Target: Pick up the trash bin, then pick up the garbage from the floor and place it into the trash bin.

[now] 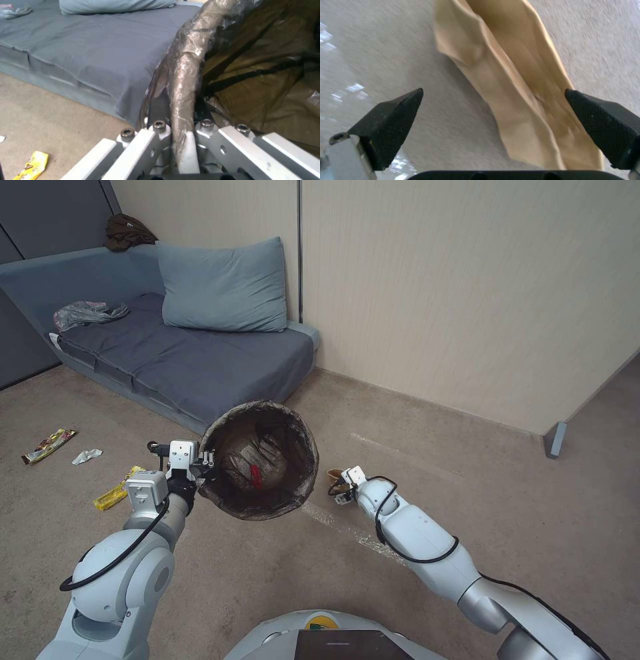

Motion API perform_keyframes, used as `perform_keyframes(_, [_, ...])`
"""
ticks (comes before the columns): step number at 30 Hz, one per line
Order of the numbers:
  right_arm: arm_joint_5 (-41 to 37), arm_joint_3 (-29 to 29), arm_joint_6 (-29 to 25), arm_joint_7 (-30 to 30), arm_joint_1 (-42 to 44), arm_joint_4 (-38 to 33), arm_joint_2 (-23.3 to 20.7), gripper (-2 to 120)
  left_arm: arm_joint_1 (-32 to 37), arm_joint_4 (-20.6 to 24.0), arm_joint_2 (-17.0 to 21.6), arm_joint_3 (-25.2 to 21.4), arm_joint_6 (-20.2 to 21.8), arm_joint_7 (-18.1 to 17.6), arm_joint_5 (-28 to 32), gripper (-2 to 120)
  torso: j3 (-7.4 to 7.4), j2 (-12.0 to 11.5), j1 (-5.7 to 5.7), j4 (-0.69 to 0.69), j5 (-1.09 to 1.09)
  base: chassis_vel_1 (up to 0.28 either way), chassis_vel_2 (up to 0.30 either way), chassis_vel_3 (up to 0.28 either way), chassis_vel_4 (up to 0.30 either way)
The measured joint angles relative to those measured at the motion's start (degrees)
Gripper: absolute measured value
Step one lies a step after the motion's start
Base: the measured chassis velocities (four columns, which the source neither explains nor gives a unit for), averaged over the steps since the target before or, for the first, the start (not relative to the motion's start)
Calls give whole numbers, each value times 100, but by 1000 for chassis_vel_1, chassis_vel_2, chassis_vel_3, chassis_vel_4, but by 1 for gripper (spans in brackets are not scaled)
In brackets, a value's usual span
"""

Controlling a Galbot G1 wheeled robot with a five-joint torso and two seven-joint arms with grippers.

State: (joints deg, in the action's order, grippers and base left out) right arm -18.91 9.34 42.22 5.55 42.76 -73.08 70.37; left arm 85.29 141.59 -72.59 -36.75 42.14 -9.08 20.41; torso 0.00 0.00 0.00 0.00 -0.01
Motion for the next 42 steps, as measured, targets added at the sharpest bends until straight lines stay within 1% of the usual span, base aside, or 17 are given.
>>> perform_keyframes(4, [313, -95, -4, -68, 19, 230, -39, 100, 3, 0, -5, -3, 0, 10, 4, 0, 0, 0, 0, 0, 0, 0, 0, 0, 0])
perform_keyframes(9, [488, -173, -5, -129, 84, 386, -54, 100, -9, -12, -9, -3, 0, 15, 7, 0, 0, 0, 0, 0, 1, 0, 0, 0, 0])
perform_keyframes(16, [515, -228, -9, -144, 103, 390, -114, 100, -13, -13, -12, -16, 0, 17, 10, 0, 0, 0, 0, -1, 1, 0, 0, 0, 0])
perform_keyframes(19, [529, -243, -41, -137, 120, 361, -108, 100, -19, -13, -23, -14, 0, 17, 12, 0, 0, 0, 0, 1, 1, 0, 0, 0, 0])
perform_keyframes(22, [570, -226, -75, -147, 95, 413, -107, 100, -28, -15, -27, -3, 0, 17, 12, 0, 0, 0, 0, 0, 1, 0, 0, 0, 0])
perform_keyframes(34, [691, -66, -213, -268, -223, 863, 111, 100, -35, -14, -35, -2, 0, 33, 18, 0, 0, 0, 0, 0, 0, 0, 0, 0, 0])
perform_keyframes(41, [715, -13, -299, -291, -289, 1010, 189, 100, -32, -3, -44, -11, 0, 36, 19, 0, 0, 0, 0, 0, 0, 0, 0, 0, 0])
perform_keyframes(42, [715, -13, -318, -292, -290, 1016, 198, 96, -32, -1, -44, -14, 0, 36, 20, 0, 0, 0, 0, 0, 1, 0, 0, 0, 0])
